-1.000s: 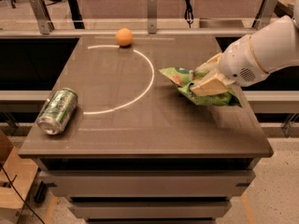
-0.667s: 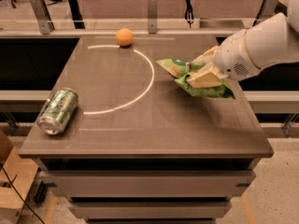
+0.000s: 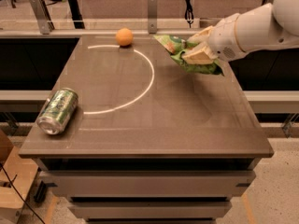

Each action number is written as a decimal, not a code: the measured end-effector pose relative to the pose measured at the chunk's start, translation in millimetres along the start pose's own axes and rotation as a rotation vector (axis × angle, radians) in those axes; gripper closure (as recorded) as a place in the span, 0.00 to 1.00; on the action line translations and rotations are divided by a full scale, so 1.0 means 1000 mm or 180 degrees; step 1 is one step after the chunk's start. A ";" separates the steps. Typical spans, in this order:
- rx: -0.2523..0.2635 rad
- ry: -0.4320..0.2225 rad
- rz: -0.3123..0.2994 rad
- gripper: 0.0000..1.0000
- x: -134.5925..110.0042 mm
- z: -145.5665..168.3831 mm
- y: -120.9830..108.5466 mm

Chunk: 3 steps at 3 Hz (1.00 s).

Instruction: Move green rice chip bag near orange

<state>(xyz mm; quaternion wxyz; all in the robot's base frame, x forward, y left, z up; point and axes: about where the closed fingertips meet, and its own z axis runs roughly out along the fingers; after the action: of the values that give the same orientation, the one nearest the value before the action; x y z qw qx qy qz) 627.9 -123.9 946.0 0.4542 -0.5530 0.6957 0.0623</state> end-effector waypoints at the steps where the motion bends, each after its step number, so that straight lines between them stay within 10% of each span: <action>1: 0.0216 -0.0106 -0.0074 1.00 0.004 0.022 -0.032; 3: 0.0390 -0.0100 -0.0067 1.00 0.017 0.082 -0.078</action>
Offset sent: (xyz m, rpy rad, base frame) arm 0.1253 -0.0066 -0.0235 0.0061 -0.1553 -0.0922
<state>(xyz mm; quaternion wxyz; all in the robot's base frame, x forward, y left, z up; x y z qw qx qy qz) 739.1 -117.6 918.5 0.4988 -0.5304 0.6851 0.0235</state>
